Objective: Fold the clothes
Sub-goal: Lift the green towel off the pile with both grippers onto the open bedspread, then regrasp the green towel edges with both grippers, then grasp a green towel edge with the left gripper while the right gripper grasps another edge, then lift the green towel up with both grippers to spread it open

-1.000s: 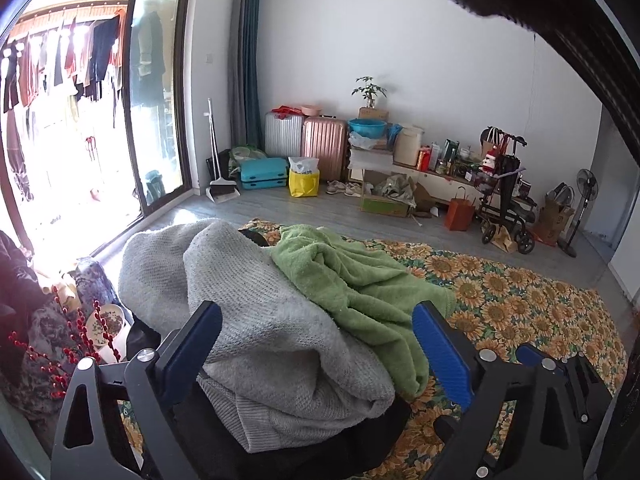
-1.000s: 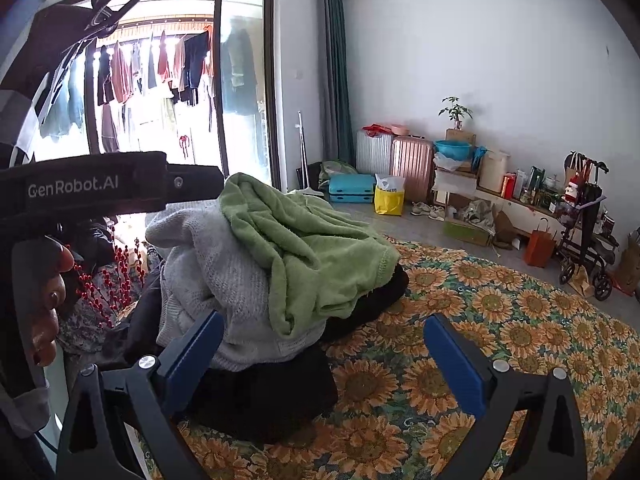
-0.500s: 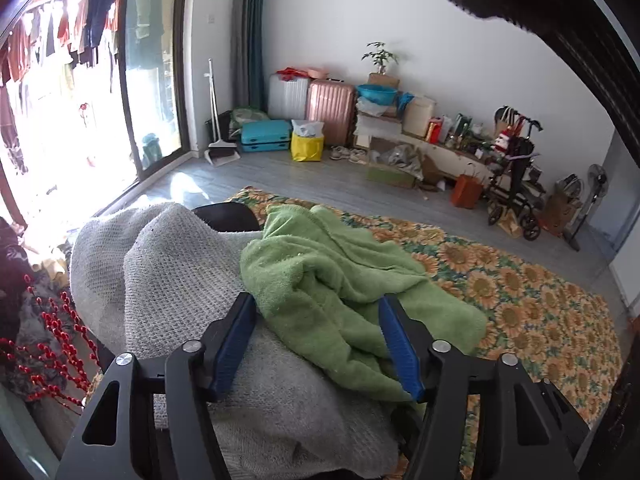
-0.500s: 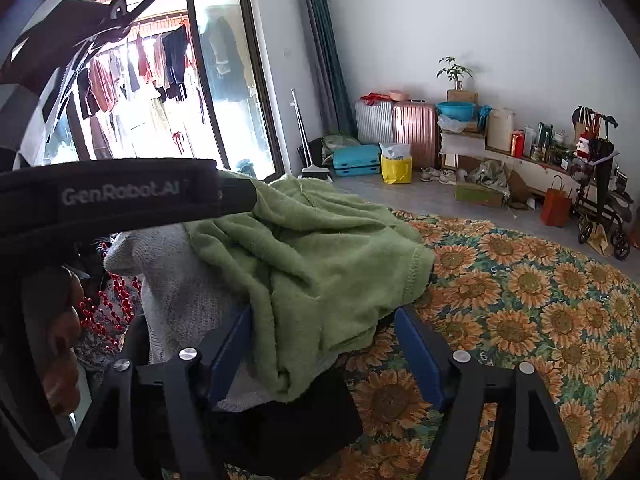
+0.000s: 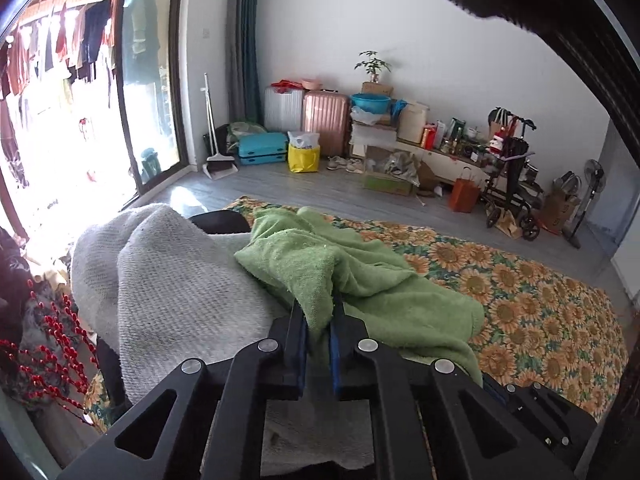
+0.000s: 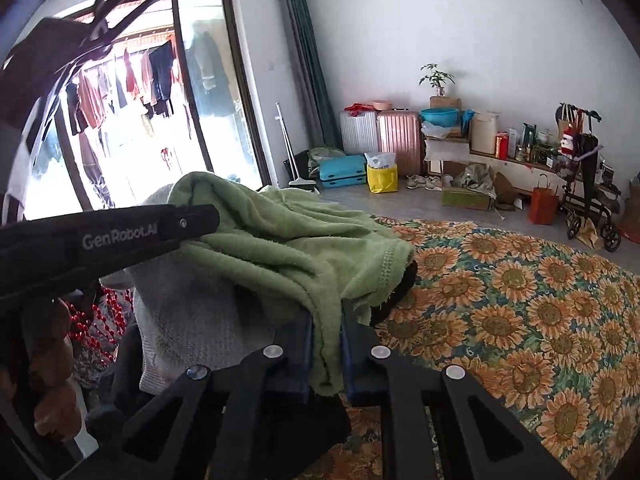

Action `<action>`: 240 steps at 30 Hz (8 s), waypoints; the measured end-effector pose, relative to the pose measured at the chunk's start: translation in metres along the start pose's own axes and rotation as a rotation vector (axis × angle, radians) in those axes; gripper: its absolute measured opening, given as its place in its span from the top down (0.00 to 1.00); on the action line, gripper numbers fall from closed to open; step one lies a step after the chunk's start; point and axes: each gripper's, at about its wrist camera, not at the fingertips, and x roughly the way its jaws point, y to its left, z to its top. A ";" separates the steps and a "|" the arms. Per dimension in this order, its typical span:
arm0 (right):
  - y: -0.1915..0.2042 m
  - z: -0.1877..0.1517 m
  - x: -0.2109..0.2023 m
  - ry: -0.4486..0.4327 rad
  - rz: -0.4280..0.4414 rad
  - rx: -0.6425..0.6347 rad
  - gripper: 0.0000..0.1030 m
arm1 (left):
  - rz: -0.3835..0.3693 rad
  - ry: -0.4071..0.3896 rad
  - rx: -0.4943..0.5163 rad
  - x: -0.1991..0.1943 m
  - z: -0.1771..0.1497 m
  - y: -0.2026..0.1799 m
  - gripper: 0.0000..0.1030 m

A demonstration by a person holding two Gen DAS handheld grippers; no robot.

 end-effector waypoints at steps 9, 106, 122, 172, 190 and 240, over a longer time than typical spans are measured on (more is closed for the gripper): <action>-0.068 -0.014 -0.077 -0.058 -0.148 0.113 0.88 | -0.244 0.072 0.071 -0.006 -0.035 -0.092 0.92; -0.145 -0.048 -0.130 0.089 -0.378 0.083 0.96 | -0.608 0.634 -0.235 0.089 -0.117 -0.227 1.00; -0.063 0.118 -0.274 -0.383 -0.431 -0.077 0.97 | -0.555 0.184 -0.121 -0.074 0.016 -0.184 0.98; -0.234 -0.081 -0.120 0.261 -0.498 0.170 0.59 | -0.548 0.469 0.124 0.007 -0.104 -0.221 0.38; -0.231 -0.082 -0.075 0.337 -0.411 0.203 0.81 | -0.543 0.459 0.209 -0.004 -0.107 -0.231 0.38; -0.208 -0.010 -0.268 -0.051 -0.674 0.055 0.95 | -0.437 0.657 -0.144 0.059 -0.113 -0.281 0.57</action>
